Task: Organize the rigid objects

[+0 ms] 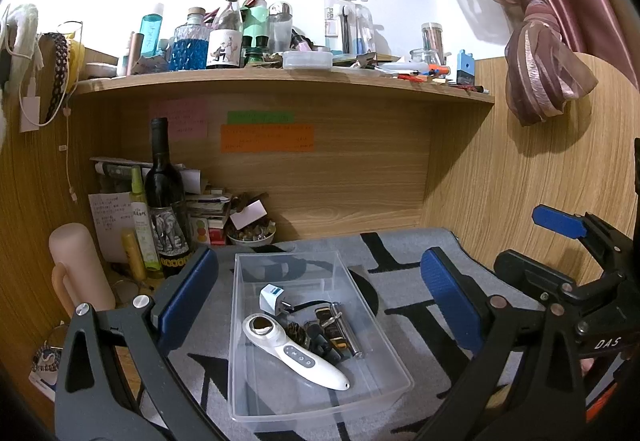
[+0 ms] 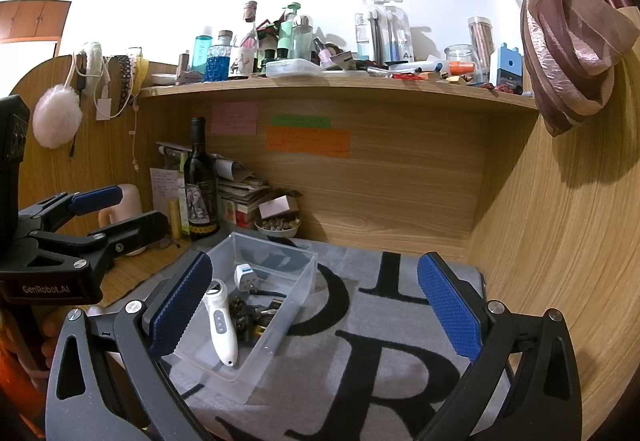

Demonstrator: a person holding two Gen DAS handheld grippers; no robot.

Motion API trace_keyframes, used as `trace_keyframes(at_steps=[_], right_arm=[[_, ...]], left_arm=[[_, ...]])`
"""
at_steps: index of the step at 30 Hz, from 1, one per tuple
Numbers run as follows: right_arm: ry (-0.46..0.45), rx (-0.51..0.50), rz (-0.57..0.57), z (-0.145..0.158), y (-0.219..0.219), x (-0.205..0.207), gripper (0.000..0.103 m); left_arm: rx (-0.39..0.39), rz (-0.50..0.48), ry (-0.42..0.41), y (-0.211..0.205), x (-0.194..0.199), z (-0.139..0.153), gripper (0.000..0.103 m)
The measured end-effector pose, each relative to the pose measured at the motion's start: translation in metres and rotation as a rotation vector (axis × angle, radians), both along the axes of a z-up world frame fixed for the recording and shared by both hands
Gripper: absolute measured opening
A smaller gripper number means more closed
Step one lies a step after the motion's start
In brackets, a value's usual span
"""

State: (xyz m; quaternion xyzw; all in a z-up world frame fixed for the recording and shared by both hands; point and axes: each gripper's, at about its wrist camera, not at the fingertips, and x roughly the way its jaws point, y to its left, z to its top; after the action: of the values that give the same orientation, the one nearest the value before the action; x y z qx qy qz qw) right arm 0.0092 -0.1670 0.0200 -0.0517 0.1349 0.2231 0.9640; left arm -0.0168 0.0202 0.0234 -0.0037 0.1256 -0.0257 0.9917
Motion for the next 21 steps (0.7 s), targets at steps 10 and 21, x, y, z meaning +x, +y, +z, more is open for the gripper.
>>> trace_keyframes(at_steps=[10, 21], right_arm=[[0.001, 0.0, 0.0, 0.0001, 0.0002, 0.0003, 0.103], [0.004, 0.0, 0.002, -0.0019, 0.0024, -0.0016, 0.103]], left_arm=[[0.0, -0.003, 0.005, -0.0026, -0.0011, -0.0032, 0.103], [-0.014, -0.015, 0.021, -0.0081, -0.0047, -0.0087, 0.103]])
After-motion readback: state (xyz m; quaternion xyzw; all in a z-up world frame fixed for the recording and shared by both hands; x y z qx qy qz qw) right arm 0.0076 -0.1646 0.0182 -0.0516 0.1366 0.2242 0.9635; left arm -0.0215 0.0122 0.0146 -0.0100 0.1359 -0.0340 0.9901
